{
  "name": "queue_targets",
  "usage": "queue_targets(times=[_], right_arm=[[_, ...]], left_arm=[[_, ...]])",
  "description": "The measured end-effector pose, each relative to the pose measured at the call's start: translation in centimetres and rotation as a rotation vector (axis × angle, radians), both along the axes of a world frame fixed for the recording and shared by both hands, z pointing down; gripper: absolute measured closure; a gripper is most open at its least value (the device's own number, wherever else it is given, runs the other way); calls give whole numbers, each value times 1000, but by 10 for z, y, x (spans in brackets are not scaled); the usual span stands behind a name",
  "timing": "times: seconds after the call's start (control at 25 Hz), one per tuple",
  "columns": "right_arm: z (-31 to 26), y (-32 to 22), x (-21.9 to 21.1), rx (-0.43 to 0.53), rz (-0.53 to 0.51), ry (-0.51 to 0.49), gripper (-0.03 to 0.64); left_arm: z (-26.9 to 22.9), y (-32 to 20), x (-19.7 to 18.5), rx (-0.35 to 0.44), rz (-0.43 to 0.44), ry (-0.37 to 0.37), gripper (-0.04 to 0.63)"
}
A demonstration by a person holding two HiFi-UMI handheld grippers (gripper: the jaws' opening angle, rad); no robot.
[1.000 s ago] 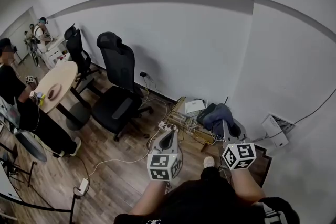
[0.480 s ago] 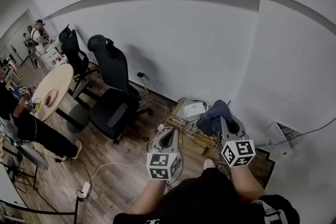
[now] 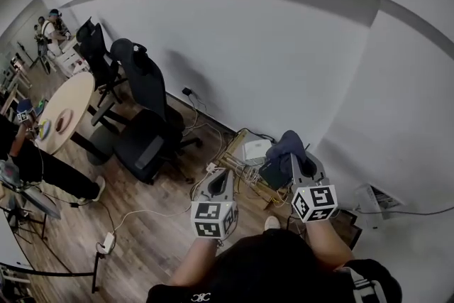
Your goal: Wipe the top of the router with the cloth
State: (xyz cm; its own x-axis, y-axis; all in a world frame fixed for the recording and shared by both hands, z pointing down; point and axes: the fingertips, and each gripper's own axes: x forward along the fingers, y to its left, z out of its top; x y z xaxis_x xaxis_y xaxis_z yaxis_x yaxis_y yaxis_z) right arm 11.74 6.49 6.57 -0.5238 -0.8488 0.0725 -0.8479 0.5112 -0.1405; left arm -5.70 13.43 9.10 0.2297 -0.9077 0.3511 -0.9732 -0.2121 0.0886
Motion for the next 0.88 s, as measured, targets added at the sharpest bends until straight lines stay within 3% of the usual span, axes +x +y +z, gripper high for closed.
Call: queue_targets(times=[0.56,0.88], right_arm=[[46,-97,20,-146,-119,91,603],[87,-108,5,-223,-156,169,603]], left_arm=[[39,-72,20,-102,-93,44,598],[86,-98,26,-163,-13,47,598]])
